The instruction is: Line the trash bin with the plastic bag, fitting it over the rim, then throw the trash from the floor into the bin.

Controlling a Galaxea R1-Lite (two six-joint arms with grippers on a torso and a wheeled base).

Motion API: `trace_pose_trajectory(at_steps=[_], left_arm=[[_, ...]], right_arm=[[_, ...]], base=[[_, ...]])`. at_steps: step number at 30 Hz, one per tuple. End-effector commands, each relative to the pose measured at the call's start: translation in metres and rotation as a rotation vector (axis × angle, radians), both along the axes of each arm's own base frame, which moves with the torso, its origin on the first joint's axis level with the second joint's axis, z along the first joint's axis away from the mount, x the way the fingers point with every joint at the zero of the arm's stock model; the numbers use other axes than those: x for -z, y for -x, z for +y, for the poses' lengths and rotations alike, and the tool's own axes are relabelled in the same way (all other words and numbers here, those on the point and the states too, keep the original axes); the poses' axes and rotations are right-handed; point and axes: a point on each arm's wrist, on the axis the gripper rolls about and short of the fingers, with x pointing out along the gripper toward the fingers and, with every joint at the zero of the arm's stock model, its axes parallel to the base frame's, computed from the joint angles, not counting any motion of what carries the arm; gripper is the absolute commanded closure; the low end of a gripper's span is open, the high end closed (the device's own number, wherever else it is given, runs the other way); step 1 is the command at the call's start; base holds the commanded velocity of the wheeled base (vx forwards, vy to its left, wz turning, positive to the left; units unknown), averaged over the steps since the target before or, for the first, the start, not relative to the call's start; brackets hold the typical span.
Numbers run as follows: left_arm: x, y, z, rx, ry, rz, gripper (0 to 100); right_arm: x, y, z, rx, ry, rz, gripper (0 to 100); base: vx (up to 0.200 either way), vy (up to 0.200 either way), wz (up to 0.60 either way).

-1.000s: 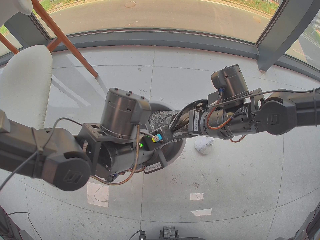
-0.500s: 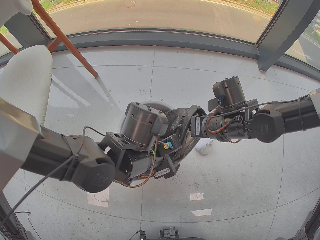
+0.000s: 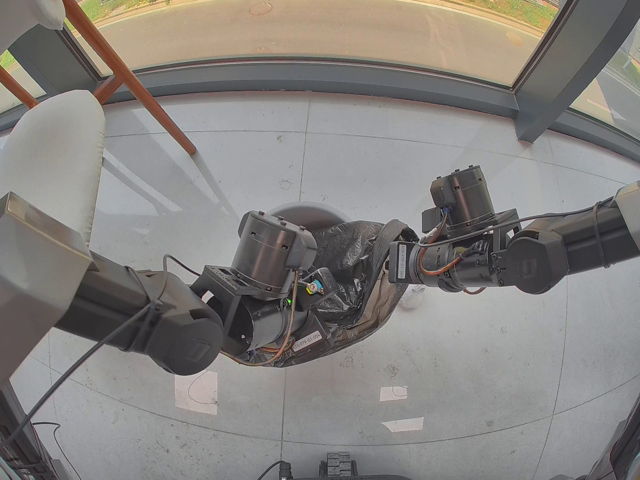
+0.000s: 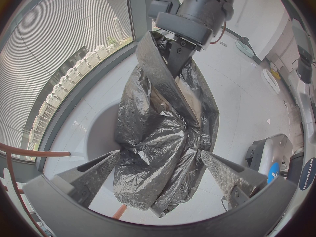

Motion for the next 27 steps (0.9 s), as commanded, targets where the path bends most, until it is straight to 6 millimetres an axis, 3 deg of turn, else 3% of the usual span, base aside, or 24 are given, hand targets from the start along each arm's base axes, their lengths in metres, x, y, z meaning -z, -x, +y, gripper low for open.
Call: trace_pose_trajectory(at_steps=[1,11,27], left_arm=[[0.013,-0.002,-0.006,0.008,-0.023,0.024,0],[0.037,-0.024,-0.020,0.023,-0.040,-0.051,0],[0.038,-0.025,-0.022,0.033,-0.046,-0.084,0]], right_arm=[[-0.001,0.000,0.000,0.000,-0.002,-0.003,100],[-0.001,0.001,-0.001,0.002,-0.001,-0.003,100],[-0.001,0.001,-0.001,0.009,-0.001,-0.003,100]], base=[[0.000,0.000,0.00],[0.000,0.000,0.00],[0.000,0.000,0.00]])
